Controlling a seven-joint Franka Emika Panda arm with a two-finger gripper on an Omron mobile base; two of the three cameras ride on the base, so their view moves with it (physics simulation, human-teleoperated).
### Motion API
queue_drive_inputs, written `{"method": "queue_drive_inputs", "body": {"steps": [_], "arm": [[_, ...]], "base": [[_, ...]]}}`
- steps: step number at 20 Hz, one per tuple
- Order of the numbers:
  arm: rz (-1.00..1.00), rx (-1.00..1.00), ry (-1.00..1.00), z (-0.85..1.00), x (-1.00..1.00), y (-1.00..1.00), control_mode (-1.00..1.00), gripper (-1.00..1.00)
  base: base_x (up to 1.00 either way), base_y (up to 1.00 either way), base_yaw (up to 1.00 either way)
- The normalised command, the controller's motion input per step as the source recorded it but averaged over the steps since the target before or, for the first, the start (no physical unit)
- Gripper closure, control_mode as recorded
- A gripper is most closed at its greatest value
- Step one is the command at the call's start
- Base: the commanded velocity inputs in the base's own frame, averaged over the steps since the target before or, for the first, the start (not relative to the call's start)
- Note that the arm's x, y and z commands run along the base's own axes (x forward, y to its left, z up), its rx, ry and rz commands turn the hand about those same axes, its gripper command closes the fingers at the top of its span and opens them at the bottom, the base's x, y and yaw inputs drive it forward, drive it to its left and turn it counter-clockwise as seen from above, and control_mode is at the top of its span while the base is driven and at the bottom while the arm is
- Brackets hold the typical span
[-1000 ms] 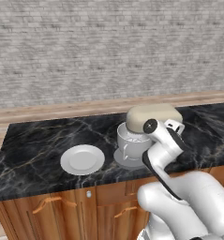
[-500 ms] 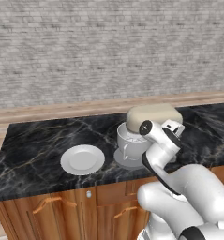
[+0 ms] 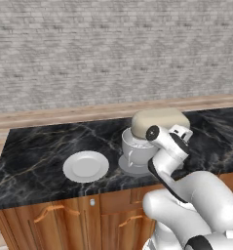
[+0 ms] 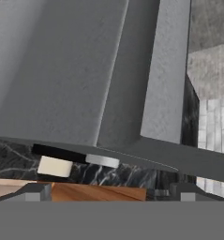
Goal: Add butter and sugar cubes to the stand mixer bowl and then turn on the stand mixer to begin making frosting.
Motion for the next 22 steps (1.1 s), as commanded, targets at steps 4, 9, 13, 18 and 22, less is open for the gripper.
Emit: {"method": "queue_drive_inputs", "body": {"steps": [4, 9, 13, 18, 22], "arm": [[0.04, 0.08, -0.06, -1.0, 0.0, 0.0, -1.0, -1.0], [0.04, 0.14, -0.05, -0.93, 0.0, 0.0, -1.0, -1.0], [0.03, 0.13, -0.02, -0.88, 0.0, 0.14, -1.0, 1.0], [0.01, 0.1, -0.03, -0.67, 0.0, 0.2, -1.0, 1.0], [0.0, 0.11, -0.01, -0.36, 0.0, 0.27, -1.0, 1.0]], "base": [[0.0, 0.0, 0.0], [0.0, 0.0, 0.0], [0.0, 0.0, 0.0], [0.0, 0.0, 0.0], [0.0, 0.0, 0.0]]}}
